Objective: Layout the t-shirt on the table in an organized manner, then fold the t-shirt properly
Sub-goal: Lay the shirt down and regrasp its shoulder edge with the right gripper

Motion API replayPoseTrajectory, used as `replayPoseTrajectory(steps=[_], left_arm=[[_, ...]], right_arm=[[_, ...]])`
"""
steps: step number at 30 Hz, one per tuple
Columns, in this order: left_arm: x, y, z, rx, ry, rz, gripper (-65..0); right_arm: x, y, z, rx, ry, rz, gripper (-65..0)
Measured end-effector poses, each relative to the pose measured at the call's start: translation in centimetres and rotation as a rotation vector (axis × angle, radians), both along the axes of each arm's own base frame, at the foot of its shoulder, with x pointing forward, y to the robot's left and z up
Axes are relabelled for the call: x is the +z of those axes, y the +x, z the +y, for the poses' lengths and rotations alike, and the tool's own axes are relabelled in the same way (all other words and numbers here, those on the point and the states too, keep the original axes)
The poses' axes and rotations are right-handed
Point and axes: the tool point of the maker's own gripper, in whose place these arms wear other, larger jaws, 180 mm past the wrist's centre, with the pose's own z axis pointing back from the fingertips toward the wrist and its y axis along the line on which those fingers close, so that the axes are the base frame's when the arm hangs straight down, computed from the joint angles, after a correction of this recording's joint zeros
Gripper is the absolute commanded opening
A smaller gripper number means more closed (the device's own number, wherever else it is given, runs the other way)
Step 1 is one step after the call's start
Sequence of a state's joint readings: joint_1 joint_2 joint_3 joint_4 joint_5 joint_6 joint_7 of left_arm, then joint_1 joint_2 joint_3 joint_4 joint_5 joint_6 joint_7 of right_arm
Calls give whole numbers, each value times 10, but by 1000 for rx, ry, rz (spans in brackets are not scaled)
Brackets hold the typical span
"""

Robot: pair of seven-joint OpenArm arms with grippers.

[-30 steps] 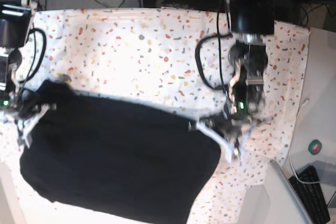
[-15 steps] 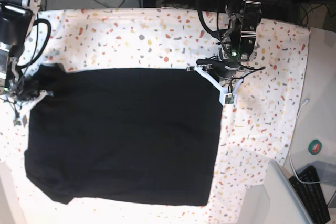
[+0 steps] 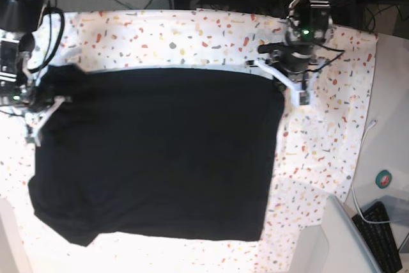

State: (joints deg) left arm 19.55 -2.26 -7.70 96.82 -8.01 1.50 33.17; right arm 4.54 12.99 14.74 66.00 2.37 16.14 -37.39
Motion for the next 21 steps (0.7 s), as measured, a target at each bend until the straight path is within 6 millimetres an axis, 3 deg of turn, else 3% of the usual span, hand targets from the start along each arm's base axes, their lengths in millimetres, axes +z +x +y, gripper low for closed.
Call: replayPoseTrajectory(steps=[2,6,10,18,21], left_arm=[[8,-1,12,29,16,-23,-650],[6,-9,24,58,27,-9,-650],[7,-11,34,83,39,-10,-650],[-2,-18,30,72,33,23,-650],[-2,-18,29,72,32,23,-650]], right_arm=[[2,14,18,40,23,-10,-650],[9,44,27,70,27,4,-650],[-10,35,45,96,45,97,-650],[-9,37,49,89,47,101,-639],[10,44,48,67,62,33,-393]])
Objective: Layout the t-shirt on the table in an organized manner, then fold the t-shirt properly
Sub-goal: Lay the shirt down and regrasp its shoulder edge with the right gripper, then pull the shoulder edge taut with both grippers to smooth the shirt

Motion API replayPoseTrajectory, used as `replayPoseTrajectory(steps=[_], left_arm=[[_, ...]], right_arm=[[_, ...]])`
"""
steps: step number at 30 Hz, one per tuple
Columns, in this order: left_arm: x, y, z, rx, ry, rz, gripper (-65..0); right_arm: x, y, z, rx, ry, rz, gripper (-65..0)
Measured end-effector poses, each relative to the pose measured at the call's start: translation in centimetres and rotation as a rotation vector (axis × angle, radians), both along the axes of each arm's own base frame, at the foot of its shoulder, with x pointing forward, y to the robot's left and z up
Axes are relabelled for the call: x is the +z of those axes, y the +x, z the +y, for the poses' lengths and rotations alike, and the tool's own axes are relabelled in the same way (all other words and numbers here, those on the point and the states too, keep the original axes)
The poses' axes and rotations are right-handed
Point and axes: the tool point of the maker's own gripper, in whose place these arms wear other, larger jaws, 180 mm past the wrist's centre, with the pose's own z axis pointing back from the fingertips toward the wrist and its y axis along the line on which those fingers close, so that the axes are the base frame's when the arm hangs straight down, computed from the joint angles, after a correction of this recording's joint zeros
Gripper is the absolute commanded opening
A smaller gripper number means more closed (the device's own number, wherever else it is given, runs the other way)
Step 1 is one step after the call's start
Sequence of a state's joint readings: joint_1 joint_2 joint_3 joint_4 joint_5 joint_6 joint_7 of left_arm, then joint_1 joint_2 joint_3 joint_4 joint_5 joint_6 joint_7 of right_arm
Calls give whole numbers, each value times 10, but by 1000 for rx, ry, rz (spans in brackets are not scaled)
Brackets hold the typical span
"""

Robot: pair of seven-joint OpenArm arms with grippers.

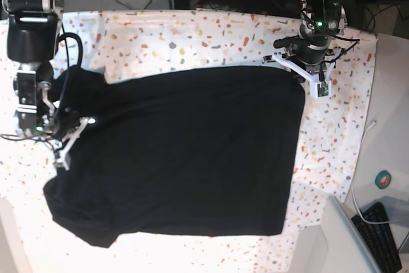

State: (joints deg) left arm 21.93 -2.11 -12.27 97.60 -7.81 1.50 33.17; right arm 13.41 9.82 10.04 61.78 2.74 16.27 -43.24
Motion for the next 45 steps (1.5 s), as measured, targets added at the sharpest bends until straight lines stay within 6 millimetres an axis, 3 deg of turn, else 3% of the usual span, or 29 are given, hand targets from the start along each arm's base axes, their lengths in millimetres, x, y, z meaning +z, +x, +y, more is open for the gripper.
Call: replayPoseTrajectory(steps=[1,2,4,6,11,16,22,32,41,43,45], left_arm=[[0,0,-1,0,-2,0,-650],[0,0,-2,-2,-7,0,-650],[0,1,1,0,2,-2,-650],[0,1,1,1,3,-1,-650],[0,1,1,0,-1,-2,-650],[0,0,1,1,2,1,-650],[0,1,1,0,2,-1,-650],[-1,-2,4,8,6,5,-650],[-1,-3,4,7,5,7,-650],[-1,-3,4,7,5,7,-650],[-1,-3,4,7,5,6,-650]], right_arm=[[13,3,-8,-43,11,-56,-332],[29,5,-23,-94,2,-123,-311],[63,5,-52,-201,-11,-270,-311],[78,-11,-74,-297,-30,-318,-311],[42,-74,-75,-395,8,-185,-308],[26,-112,-104,-551,19,-150,-305],[-7,-125,-86,-560,80,-56,-305],[-4,-127,-64,-437,107,-70,-309],[-23,-127,-51,-441,163,-29,-312],[-23,-127,-52,-442,161,-29,-377],[-24,-129,-53,-444,158,-26,-524]])
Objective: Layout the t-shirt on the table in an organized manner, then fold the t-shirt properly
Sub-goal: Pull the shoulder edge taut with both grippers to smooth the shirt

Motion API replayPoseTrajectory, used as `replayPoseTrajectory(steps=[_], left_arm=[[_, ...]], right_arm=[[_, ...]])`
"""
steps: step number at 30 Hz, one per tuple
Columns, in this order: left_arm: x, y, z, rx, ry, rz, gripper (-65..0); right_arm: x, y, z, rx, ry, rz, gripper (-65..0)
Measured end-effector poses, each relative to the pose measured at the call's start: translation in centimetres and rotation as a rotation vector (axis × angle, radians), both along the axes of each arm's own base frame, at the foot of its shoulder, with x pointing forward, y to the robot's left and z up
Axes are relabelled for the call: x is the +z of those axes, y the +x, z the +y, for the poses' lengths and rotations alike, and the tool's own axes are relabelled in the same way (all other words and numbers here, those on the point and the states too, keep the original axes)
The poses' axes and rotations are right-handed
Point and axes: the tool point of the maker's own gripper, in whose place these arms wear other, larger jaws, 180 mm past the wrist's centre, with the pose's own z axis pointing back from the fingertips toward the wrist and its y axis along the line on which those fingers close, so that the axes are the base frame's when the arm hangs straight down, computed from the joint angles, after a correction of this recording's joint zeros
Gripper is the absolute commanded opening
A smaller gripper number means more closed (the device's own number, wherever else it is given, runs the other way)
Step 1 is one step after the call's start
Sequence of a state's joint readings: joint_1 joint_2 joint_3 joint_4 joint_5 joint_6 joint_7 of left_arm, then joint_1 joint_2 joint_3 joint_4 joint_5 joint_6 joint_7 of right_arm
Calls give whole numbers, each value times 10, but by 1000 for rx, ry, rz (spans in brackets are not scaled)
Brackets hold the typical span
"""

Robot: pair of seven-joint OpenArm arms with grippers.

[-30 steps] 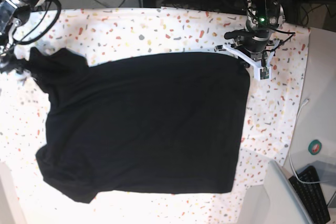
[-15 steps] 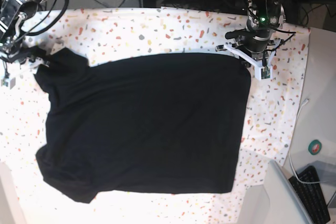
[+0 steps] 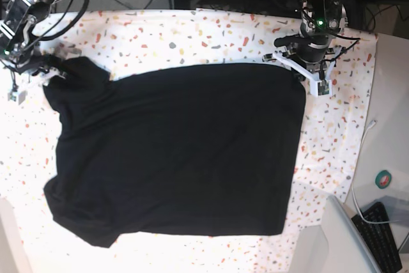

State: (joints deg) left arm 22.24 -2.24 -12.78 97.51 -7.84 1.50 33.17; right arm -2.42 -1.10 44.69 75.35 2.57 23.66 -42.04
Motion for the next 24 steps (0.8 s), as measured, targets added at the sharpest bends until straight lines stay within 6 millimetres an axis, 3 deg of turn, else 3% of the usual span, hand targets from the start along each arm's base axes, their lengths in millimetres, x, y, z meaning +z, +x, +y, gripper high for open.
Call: replayPoseTrajectory(steps=[1,2,7,10,15,19,22,24], left_arm=[[0,0,0,0,0,0,-650],[0,0,0,0,0,-1,-650],[-1,-7,1,-1,4,8,-650],[-5,-15,0,-1,0,30,-650],[4,-23,0,-7,12,17,-650],[5,-25,4,-2,18,19,-650],[17,-26,15,24,37,-6,-650],[26,-25,23,30,59,-24,-650]], right_arm=[[0,-2,-1,-2,-1,5,-611],[3,-4,1,5,-2,12,-650],[39,-13,-6,50,-102,-27,-650],[57,-21,0,80,-127,-20,-650],[50,-42,9,81,-105,50,-650],[29,-52,15,83,-56,109,-650],[43,-54,10,107,-101,87,-650],[55,-43,7,123,-130,59,-650]])
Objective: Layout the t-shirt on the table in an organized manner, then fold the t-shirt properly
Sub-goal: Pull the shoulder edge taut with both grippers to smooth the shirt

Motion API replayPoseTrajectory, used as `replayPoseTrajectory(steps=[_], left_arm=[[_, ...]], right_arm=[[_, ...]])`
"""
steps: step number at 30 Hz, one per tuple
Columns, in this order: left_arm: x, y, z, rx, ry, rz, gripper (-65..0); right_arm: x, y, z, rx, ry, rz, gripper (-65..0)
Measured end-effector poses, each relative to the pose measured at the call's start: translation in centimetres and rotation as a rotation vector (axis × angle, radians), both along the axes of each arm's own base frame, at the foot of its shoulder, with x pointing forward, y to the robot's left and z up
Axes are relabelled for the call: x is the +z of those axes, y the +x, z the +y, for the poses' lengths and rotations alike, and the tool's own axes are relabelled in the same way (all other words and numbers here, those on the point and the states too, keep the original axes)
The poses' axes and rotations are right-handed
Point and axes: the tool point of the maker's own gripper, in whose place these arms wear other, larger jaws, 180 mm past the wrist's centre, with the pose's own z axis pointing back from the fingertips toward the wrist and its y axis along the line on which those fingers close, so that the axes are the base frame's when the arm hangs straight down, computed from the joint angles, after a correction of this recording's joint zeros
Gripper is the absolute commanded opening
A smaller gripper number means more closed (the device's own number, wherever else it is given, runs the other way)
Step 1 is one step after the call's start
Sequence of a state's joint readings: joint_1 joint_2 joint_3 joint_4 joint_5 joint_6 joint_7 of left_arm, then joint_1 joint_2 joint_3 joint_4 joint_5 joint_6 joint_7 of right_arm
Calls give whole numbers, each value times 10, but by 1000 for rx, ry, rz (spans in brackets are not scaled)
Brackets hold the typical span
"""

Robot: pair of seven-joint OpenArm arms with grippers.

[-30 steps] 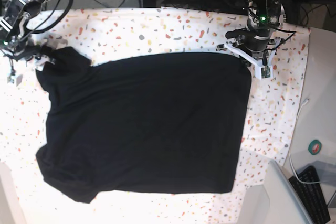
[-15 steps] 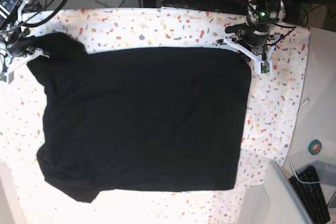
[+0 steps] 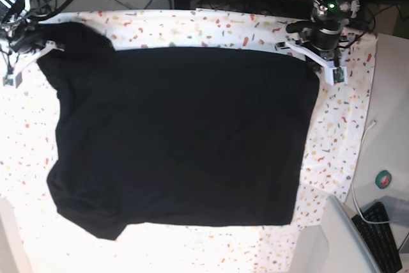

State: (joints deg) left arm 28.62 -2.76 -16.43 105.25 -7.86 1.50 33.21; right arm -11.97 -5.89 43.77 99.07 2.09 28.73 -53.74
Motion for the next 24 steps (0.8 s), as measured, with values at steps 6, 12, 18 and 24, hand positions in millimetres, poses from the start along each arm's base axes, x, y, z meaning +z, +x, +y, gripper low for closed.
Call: replayPoseTrajectory(steps=[6,12,18,24], left_arm=[[27,29,-11,-19,-21,-37,-650],[23,19,-8,-11,-19,2,-650],[11,-3,10,38,-2,62,-650],[10,-11,33,37,148,114,-650]], right_arm=[[89,77,-20,36,-144,-261,-650],[61,44,25,190,-91,-92,-650],[-23,-15,48,156,89,120,-650],[-26,-20,33,104,76,140,-650]])
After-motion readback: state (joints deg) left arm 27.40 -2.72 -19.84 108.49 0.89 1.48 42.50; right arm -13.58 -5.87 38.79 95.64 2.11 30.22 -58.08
